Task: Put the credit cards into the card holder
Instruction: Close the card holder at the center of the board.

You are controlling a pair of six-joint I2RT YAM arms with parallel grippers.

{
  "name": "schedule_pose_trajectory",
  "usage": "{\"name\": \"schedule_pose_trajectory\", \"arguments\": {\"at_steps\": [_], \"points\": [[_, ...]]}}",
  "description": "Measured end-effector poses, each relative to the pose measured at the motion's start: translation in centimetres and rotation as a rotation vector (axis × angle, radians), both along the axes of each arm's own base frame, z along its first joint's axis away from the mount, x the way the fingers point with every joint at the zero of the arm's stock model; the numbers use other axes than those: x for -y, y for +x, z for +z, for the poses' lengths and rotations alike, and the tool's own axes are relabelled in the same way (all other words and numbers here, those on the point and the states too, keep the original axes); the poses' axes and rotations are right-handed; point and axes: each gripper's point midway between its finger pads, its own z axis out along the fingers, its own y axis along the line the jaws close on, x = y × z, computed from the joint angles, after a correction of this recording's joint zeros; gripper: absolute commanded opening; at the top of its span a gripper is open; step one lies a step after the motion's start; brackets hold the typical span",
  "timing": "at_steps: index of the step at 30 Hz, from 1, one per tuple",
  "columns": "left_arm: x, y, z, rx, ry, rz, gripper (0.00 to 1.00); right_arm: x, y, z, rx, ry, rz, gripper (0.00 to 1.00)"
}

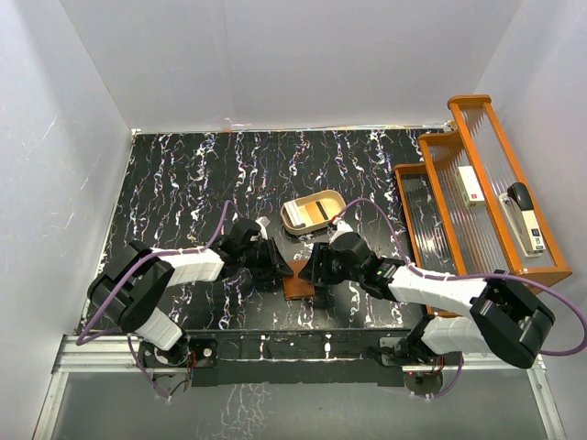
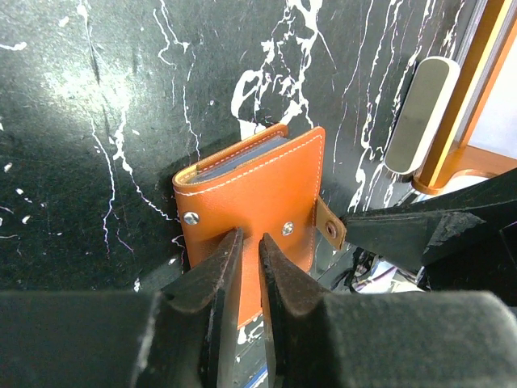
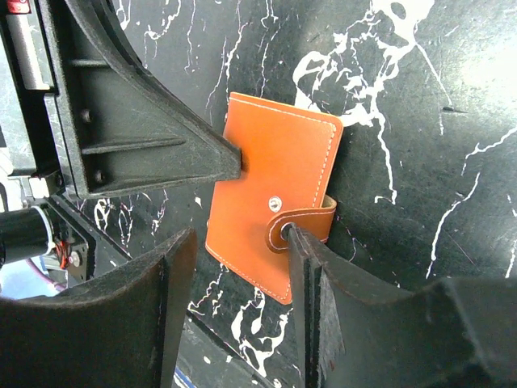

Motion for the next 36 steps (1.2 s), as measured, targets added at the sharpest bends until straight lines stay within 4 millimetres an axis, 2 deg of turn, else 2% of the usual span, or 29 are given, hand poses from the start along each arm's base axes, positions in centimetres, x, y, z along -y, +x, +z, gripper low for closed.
{"name": "schedule_pose_trajectory", "arguments": {"at_steps": [11,17,27,32,36], "points": [[0.1,-0.1,0.1,-0.025,-0.012,0.021,0.15,-0.4,0.0,-0.7,-0.022,0.005,0.002,0.45],[0.6,-0.2,0.1,-0.043,-0.033,0.025,0.15,-0.9,0.2,-1.8,-0.041,0.003,0.004,0.43],[0.7,-0.2,0.1,-0.055,-0.048,0.041,0.16,-1.6,0.6,-1.5,-0.038,0.039,0.013,0.42],[0.6,-0.2,0.1,-0.058,-0.045,0.043,0.16,-0.8,-0.3,-1.0,-0.035,0.002,0.038,0.37],[0.5,-0.2,0.0,-0.054,-0.038,0.048,0.17,0.1,0.3,0.3,0.015,-0.033,0.021,0.31]]}}
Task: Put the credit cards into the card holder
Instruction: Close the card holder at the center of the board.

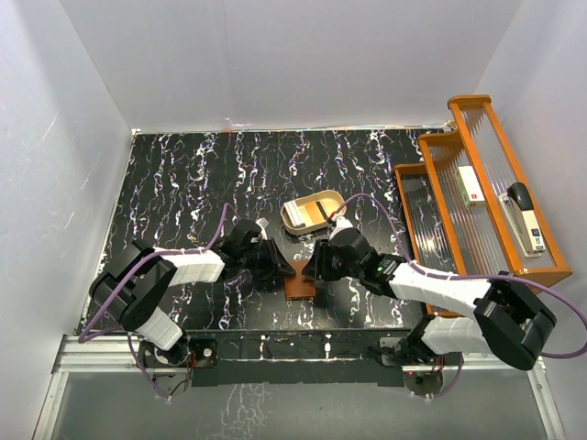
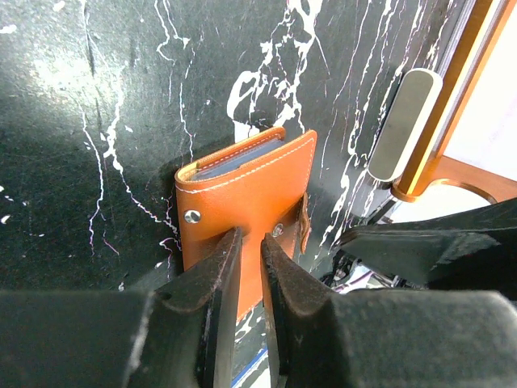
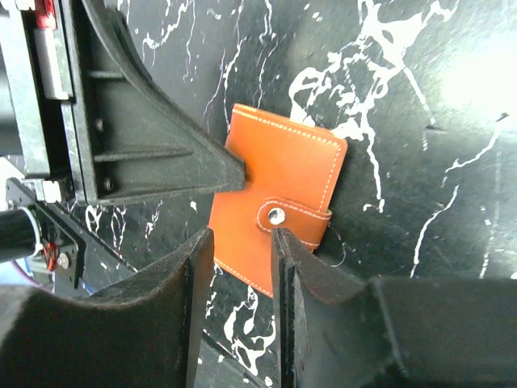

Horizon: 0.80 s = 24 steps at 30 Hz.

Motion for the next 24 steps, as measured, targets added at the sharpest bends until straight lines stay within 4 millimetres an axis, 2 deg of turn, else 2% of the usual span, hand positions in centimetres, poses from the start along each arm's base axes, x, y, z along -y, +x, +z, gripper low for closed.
{"name": "schedule_pose_trajectory", "arguments": {"at_steps": [5,13,24], "points": [[-0.1,0.1,-0.1,0.001,0.007,0.004,0.17,0.9,0.9,0.1,0.019,-0.037,-0.021,0.28],[0.0,0.1,-0.1,-0.001,0.014,0.005,0.17,0.8,1.2,-1.8,-0.026,-0.1,-0.005,0.32],[0.0,0.1,-0.1,-0.006,0.018,0.005,0.17,0.3,0.7,-3.3,-0.067,-0.108,0.056,0.2]]}}
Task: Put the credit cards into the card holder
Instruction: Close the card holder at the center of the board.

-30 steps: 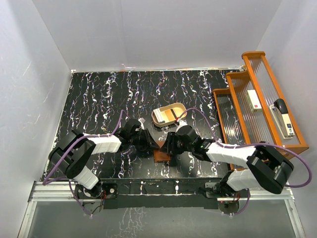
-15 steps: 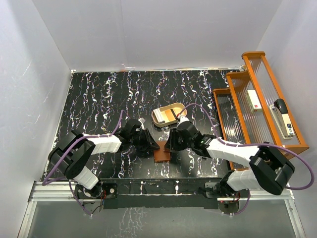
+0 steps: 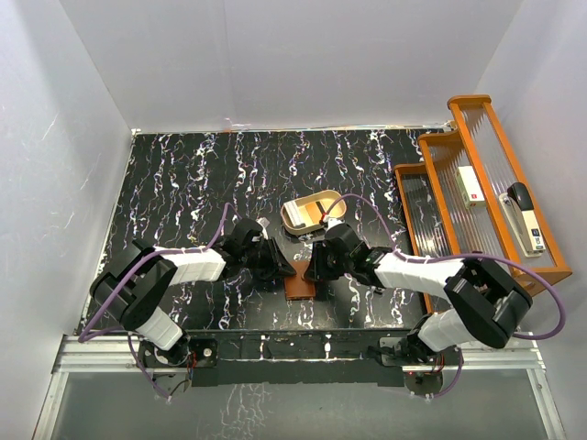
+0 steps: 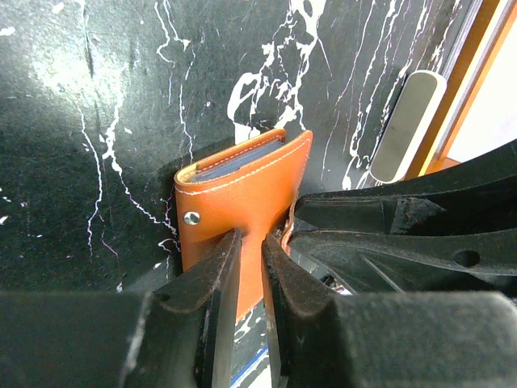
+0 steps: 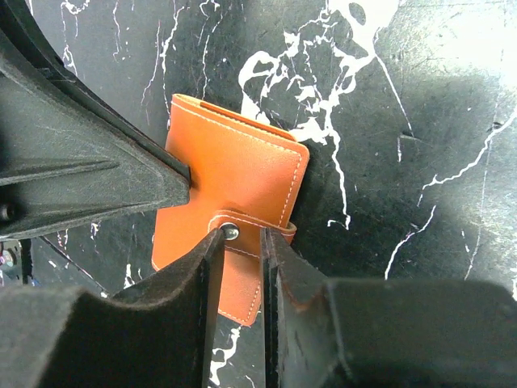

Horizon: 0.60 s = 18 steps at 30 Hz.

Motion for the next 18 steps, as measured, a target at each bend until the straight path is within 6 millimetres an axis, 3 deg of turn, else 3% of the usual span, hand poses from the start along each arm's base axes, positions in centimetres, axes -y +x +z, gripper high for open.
{"name": "schedule_pose_trajectory", "arguments": {"at_steps": [5,9,18], "points": [[0.0,0.0,0.0,-0.001,0.003,0.001,0.17,0.0,0.0,-0.1,-0.004,0.002,0.015,0.18],[0.0,0.0,0.0,0.0,0.005,0.003,0.17,-0.2,-0.1,0.3,-0.013,-0.002,0.025,0.23],[-0.1,0.0,-0.1,0.003,0.014,0.011,0.17,-0.8,1.4,3.2,0.054,-0.005,0.017,0.27]]}}
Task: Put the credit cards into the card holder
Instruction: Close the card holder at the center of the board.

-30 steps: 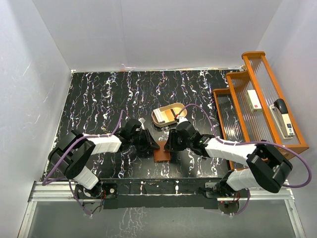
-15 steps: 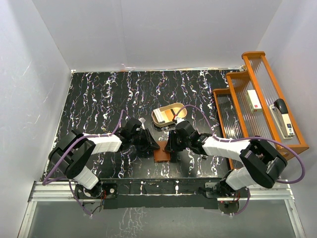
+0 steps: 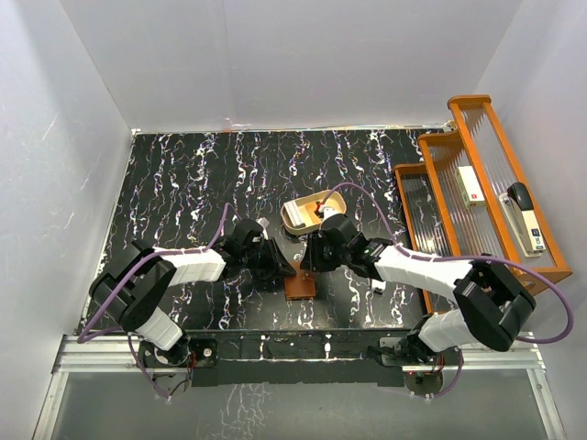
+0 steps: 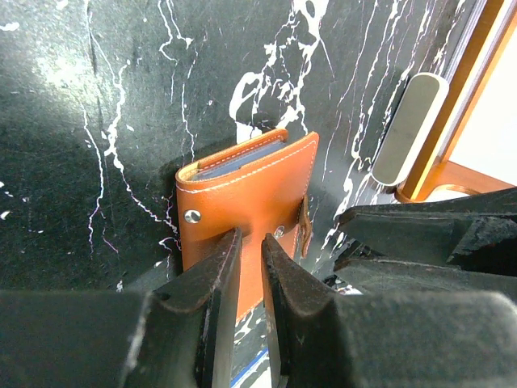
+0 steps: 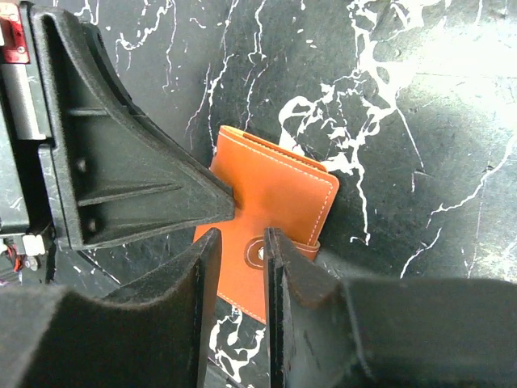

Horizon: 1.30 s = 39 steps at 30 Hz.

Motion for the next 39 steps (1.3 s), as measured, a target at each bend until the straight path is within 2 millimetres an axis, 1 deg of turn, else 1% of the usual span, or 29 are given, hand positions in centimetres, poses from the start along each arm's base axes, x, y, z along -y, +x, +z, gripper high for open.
{"name": "schedule_pose_trajectory", "arguments": {"at_steps": [6,11,17,21,27,33,39], "points": [[0.0,0.0,0.0,-0.001,0.001,0.001,0.17,0.1,0.0,-1.0,-0.019,-0.022,-0.004,0.25],[0.0,0.0,0.0,-0.006,0.001,0.007,0.17,-0.2,-0.3,-1.5,-0.039,-0.015,0.015,0.23],[0.0,0.0,0.0,-0.004,0.004,0.008,0.17,-0.3,-1.2,-2.1,-0.065,0.002,0.038,0.21],[-0.1,0.0,0.0,-0.005,0.004,0.009,0.17,-0.4,-1.5,-2.2,-0.073,0.011,0.047,0.21],[-0.1,0.0,0.0,-0.005,0.005,0.009,0.17,-0.3,-1.5,-2.2,-0.074,0.01,0.047,0.16],[0.0,0.0,0.0,-0.005,0.005,0.008,0.17,0.3,-1.7,-2.6,-0.087,-0.022,0.032,0.16],[0.0,0.0,-0.1,-0.005,0.006,0.008,0.17,1.0,-1.8,-2.1,-0.077,-0.036,0.017,0.16]]}}
